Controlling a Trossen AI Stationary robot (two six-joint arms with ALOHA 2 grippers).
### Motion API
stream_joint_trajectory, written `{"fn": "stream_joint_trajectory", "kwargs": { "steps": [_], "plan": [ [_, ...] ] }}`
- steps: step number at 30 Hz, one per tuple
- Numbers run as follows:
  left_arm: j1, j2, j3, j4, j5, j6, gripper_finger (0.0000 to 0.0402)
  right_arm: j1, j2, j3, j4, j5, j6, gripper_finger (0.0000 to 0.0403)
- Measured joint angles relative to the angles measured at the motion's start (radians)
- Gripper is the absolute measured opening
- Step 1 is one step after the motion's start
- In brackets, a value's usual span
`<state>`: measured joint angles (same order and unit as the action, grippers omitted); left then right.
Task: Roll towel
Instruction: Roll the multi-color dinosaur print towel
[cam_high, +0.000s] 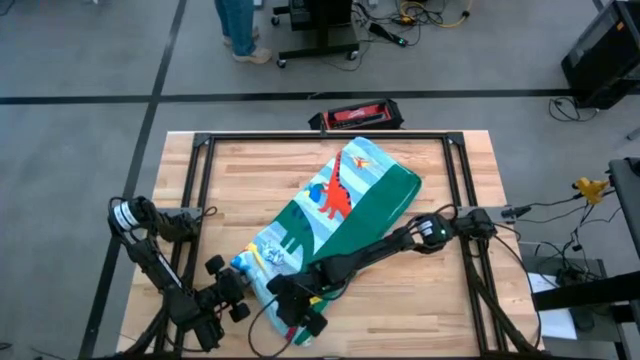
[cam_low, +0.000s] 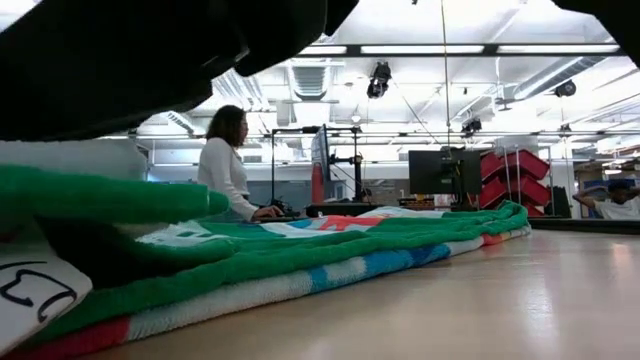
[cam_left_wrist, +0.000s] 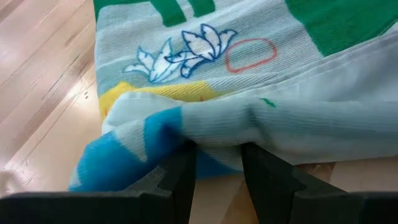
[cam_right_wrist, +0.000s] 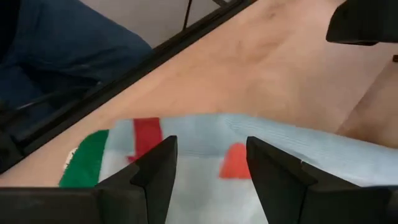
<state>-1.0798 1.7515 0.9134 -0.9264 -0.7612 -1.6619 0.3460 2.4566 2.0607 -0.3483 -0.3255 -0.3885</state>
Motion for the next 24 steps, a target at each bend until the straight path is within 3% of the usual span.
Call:
{"fn": "stream_joint_trajectory", "kwargs": {
  "steps": [10,16,24],
  "plan": [
    [-0.002,0.000,0.000,0.047,-0.006,0.027,0.0116,-0.010,-0.001,-0.140,0.233,0.018,0.021,0.0179],
    [-0.003,0.000,0.000,0.070,0.051,0.035,0.0116,-0.024,-0.002,-0.252,0.377,0.016,0.046,0.0179],
    [-0.005,-0.007,0.084,0.091,0.085,0.052,0.0116,-0.030,-0.005,-0.305,0.429,0.013,0.077,0.0179]
  ]
}}
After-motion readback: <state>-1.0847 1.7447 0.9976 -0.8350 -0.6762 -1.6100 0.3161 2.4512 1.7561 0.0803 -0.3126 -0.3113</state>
